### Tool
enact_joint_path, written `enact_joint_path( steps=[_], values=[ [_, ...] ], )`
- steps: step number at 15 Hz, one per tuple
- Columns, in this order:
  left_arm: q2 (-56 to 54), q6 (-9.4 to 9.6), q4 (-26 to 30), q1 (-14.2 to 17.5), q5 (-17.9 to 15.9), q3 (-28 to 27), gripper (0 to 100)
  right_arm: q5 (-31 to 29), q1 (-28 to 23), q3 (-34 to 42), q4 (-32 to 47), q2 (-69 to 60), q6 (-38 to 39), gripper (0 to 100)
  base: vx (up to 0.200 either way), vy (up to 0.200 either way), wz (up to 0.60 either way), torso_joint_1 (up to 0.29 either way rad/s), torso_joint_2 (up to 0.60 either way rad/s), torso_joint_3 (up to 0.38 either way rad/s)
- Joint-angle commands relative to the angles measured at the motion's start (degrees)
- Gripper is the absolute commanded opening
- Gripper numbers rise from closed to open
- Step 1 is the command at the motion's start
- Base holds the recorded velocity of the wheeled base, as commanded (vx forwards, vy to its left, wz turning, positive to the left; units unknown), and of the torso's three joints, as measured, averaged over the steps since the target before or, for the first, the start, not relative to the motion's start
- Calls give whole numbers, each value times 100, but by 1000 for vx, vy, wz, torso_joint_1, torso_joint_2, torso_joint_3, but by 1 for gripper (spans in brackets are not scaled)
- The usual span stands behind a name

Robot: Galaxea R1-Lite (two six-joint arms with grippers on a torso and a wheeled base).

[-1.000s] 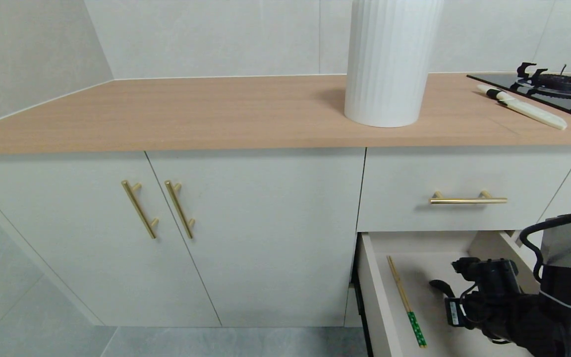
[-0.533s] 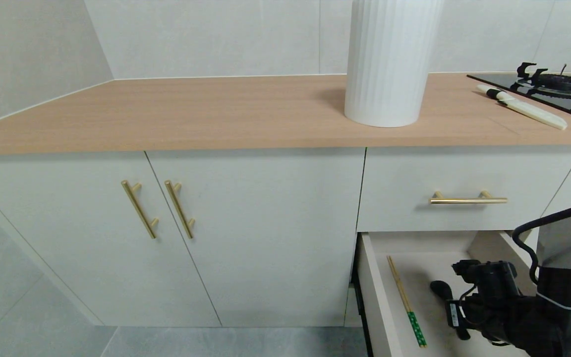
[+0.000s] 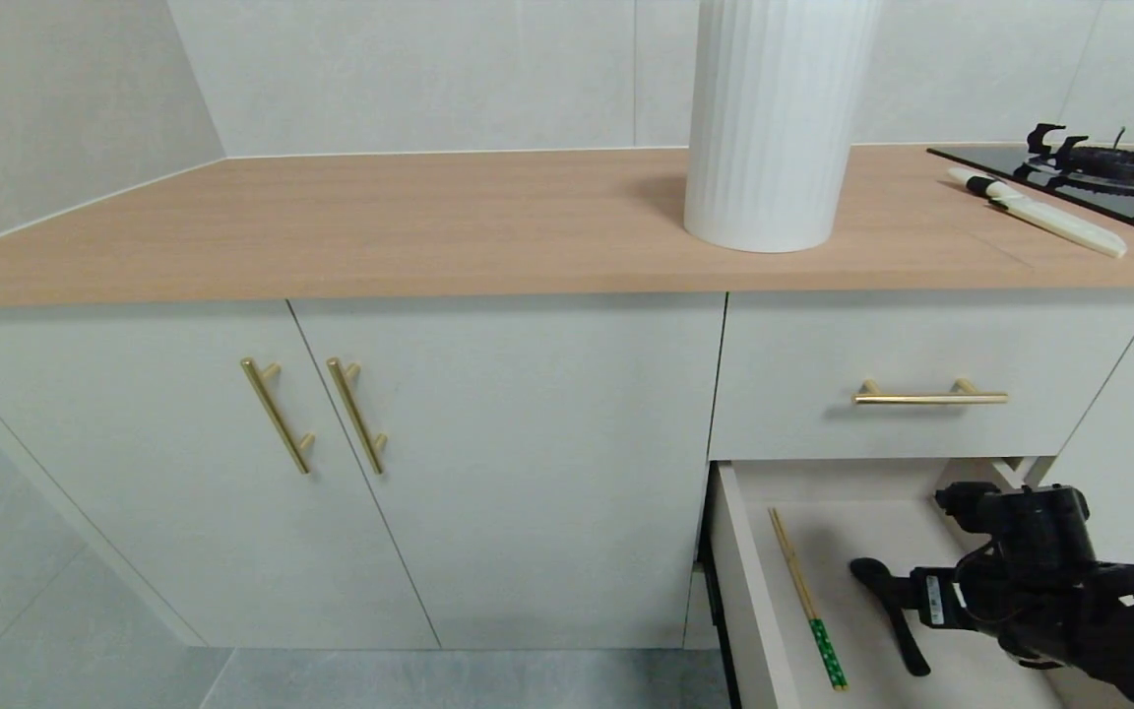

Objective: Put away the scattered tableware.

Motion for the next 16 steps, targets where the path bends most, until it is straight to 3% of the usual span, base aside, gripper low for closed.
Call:
enact_joint_path(
  steps=[1, 3, 5, 8, 12, 16],
  values=[
    [2, 0, 4, 4, 1, 0, 100, 170, 4, -393, 1602, -1766, -3, 100, 0, 0, 0, 0, 0, 0],
    [2, -9, -5, 4, 1, 0, 100, 417, 39, -868, 3158, -2653, 5, 100, 0, 0, 0, 0, 0, 0],
    [2, 0, 4, 4, 1, 0, 100, 689, 57, -1237, 4186, -3268, 5, 100, 0, 0, 0, 0, 0, 0],
    [2, 0, -5, 4, 1, 0, 100, 733, 74, -1483, 4907, -3664, -3, 100, 0, 0, 0, 0, 0, 0],
    [2, -9, 4, 4, 1, 0, 100, 733, 452, -2054, 6418, -4130, -3, 100, -200, 0, 0, -2, -2, 0],
    [2, 0, 4, 4, 1, 0, 100, 724, 681, -2072, 6796, -4183, -12, 100, -200, 0, 0, -1, 1, 4]
  ],
)
